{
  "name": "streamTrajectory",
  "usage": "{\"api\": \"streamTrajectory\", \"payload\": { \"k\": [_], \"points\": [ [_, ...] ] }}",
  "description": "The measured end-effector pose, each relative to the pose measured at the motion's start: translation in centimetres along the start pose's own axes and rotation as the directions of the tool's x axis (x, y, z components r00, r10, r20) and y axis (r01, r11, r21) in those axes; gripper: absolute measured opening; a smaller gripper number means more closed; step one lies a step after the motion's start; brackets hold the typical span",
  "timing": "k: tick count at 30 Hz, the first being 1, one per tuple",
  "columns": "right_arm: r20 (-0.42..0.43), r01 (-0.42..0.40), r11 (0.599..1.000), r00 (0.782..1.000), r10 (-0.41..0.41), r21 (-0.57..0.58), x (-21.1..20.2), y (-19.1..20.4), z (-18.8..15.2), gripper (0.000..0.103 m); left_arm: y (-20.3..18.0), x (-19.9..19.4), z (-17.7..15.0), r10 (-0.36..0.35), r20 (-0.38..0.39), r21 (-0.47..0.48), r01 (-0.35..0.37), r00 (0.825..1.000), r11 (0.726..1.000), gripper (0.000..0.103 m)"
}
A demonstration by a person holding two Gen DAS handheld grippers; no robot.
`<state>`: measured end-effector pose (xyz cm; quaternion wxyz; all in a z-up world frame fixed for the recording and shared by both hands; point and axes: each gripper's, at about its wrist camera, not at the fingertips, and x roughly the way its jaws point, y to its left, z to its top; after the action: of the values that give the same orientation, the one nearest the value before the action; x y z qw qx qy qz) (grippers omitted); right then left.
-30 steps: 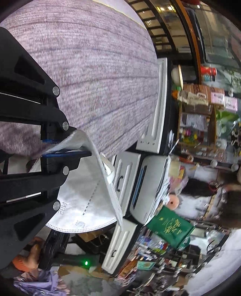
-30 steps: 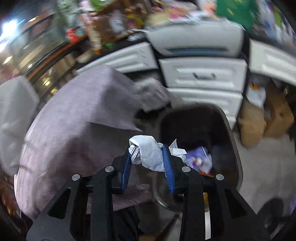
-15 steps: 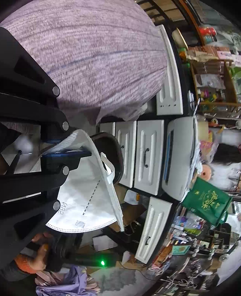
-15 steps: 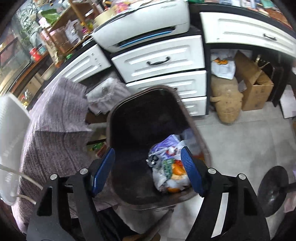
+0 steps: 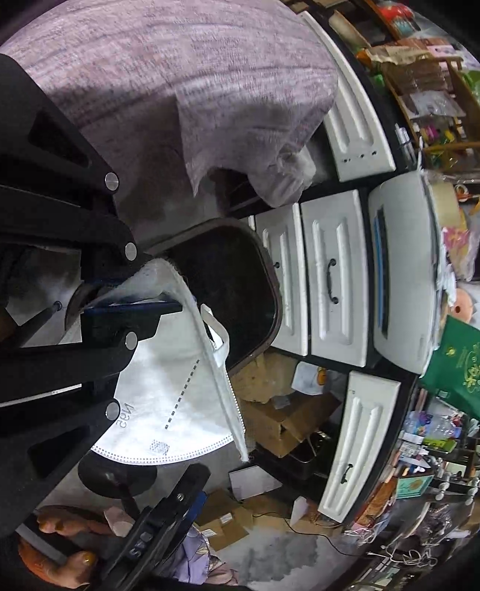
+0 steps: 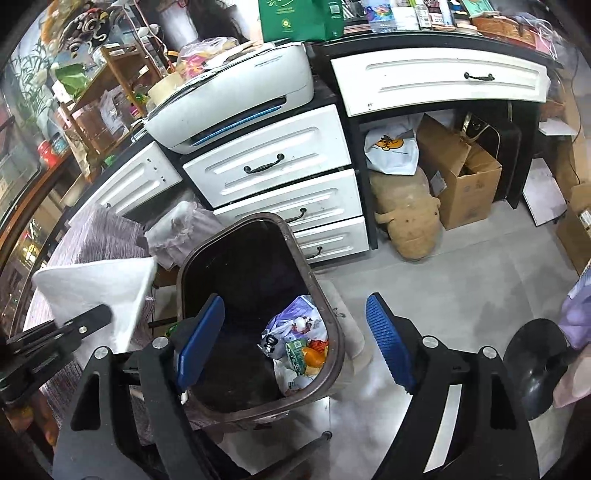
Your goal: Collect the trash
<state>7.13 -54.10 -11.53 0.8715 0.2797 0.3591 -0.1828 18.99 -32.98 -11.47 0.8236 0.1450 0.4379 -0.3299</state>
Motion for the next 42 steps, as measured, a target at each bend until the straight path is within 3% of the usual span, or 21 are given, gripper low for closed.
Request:
{"api": "streamTrajectory", "payload": {
  "k": [4, 6, 7, 8, 10, 19, 24, 28, 33, 42],
  "points": [
    [0.001, -0.006, 1.000, 1.000, 0.006, 0.000, -0.3, -0.1, 0.0, 0.079, -0.9, 1.5, 0.5, 0.006, -0.038, 0.038, -0.005, 0.999, 0.999, 0.010],
    [0.002, -0.007, 1.000, 1.000, 0.007, -0.002, -0.3, 0.2, 0.0, 0.079, -1.3, 2.1, 0.7, 0.001, -0.061, 0.050, 0.002, 0.998, 0.999, 0.018],
    [0.001, -0.007, 1.000, 1.000, 0.007, -0.003, -0.4, 0.3, 0.0, 0.079, -1.3, 2.3, 0.8, 0.001, -0.067, 0.049, 0.002, 0.998, 0.999, 0.038],
    [0.000, -0.007, 1.000, 1.000, 0.007, -0.006, -0.4, 0.4, 0.1, 0.079, -1.4, 2.4, 0.8, 0.000, -0.069, 0.048, 0.004, 0.998, 0.999, 0.065],
    [0.000, -0.001, 1.000, 1.000, 0.001, -0.010, -0.5, 0.7, 0.1, 0.079, -1.4, 2.3, 0.7, -0.007, -0.052, 0.045, 0.009, 0.999, 0.999, 0.082],
    [0.049, -0.005, 1.000, 0.999, 0.006, -0.017, -2.3, 1.6, 0.8, 0.086, -0.8, 0.7, 0.3, -0.022, -0.026, 0.031, 0.022, 0.999, 0.999, 0.088],
    [0.079, -0.012, 1.000, 0.997, 0.013, -0.022, -3.6, 2.5, 1.1, 0.090, 0.4, -3.5, -0.9, -0.026, 0.071, -0.012, 0.027, 0.997, 1.000, 0.092],
    [0.059, -0.066, 0.998, 0.996, 0.067, -0.018, -4.5, 3.9, 1.4, 0.091, 1.6, -7.3, -1.8, -0.034, 0.159, -0.068, 0.045, 0.987, 0.997, 0.097],
    [0.063, -0.099, 0.993, 0.993, 0.104, -0.070, -6.0, 7.2, 1.1, 0.096, 3.5, -11.4, -3.2, 0.024, 0.245, -0.115, 0.005, 0.969, 0.993, 0.097],
    [0.109, -0.149, 0.977, 0.980, 0.166, -0.151, -9.6, 13.6, -2.2, 0.097, 8.1, -17.2, -8.0, 0.147, 0.322, -0.230, -0.073, 0.935, 0.970, 0.097]
  ]
}}
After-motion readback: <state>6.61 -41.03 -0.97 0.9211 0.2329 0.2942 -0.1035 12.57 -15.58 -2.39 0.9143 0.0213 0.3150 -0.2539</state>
